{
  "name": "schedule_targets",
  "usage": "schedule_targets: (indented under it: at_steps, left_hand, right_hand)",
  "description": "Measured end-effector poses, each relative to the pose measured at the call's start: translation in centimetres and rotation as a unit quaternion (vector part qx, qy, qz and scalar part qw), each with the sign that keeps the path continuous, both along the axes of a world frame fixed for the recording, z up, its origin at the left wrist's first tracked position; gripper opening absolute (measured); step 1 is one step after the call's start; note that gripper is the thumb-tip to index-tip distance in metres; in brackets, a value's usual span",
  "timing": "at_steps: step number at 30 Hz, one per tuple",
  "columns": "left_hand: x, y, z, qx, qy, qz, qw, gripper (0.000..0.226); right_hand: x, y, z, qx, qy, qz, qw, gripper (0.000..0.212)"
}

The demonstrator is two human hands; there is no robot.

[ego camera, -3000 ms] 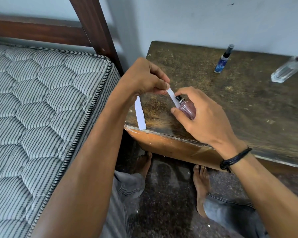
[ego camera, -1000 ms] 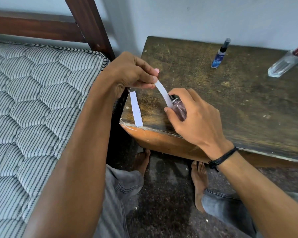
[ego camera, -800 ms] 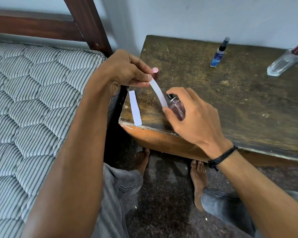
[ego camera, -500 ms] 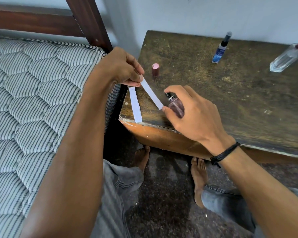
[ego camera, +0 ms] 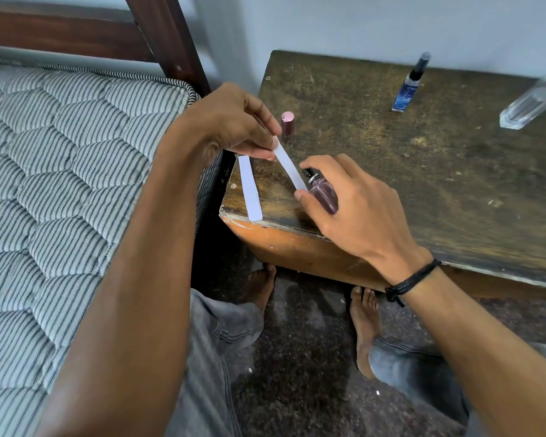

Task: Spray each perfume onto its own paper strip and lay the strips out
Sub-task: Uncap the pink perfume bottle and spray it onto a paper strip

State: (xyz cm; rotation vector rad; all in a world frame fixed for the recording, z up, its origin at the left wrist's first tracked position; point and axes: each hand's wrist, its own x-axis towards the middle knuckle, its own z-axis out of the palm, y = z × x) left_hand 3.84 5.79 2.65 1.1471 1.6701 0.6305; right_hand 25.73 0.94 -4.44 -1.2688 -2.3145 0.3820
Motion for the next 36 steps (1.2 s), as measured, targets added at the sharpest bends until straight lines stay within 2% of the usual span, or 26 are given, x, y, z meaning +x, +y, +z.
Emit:
schedule_targets:
  at_steps: [10,26,36]
  left_hand:
    - [0.8,0.1,0.1,-0.012,-0.042,-0.021,0.999,0.021]
    - [0.7,0.0,0.0,-0.013,-0.035,-0.030,0.999,0.020]
    - [-1.1,0.1,0.1,-0.005,-0.017,0.007,1.000,0.022]
  right_hand:
    - [-0.1,-0.1,0.0,0.026,0.008,0.000,1.000,0.033]
    - [-0.3,-0.3,-0.6,0.036,-0.048,-0.008,0.998,0.025]
    - [0.2,0.0,0.4,-0.001,-0.058,-0.005,0.998,0.027]
